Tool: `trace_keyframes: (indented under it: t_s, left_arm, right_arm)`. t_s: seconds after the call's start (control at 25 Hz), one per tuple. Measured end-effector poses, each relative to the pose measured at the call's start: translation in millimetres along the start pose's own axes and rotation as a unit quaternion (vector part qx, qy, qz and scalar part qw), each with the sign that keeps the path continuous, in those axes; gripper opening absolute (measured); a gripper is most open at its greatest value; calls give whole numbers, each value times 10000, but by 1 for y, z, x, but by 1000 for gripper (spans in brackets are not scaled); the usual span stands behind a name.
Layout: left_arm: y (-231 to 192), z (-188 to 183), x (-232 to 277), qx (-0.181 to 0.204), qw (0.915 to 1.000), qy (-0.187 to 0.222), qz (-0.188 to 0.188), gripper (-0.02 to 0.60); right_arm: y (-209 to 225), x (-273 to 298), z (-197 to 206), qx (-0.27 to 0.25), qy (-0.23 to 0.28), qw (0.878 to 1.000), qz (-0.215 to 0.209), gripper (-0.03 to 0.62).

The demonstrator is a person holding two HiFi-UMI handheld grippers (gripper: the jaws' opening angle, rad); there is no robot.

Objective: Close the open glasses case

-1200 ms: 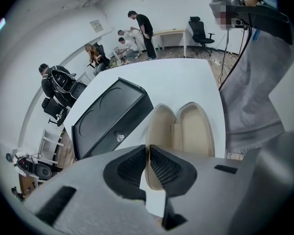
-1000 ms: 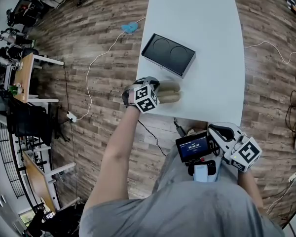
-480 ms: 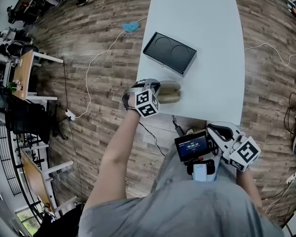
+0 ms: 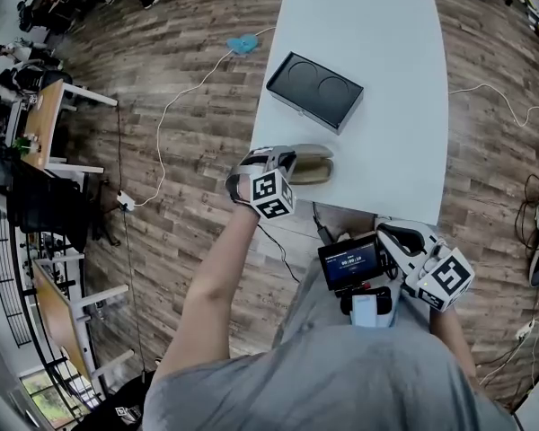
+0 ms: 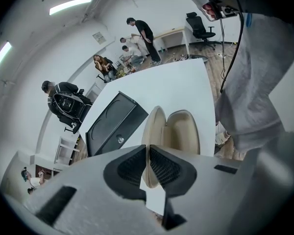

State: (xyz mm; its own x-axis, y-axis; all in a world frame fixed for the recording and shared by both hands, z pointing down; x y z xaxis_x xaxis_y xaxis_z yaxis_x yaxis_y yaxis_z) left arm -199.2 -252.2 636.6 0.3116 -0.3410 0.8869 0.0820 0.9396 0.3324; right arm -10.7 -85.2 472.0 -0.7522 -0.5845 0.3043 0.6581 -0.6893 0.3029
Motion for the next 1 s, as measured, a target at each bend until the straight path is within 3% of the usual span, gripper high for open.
trace_keyframes:
  t_s: [1.0]
  left_arm:
    - [38,4,-1,-155,9995,-56,-256,40]
  right_arm:
    - [-3,-5,0,-68,71,9999,-45,32]
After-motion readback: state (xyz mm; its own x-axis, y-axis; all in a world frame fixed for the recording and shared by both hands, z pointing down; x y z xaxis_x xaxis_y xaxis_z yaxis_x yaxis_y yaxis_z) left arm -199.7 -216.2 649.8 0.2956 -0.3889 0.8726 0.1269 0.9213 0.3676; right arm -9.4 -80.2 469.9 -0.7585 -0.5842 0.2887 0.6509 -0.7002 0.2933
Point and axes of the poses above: the fingertips, and each gripper's own axes: x forward along the fingers, y to its right, z out of its underside, the point moved 1 cm from there along -x, backward along the fingers, and after that the axes turned 9 degrees about z, right-handed, at the moved point
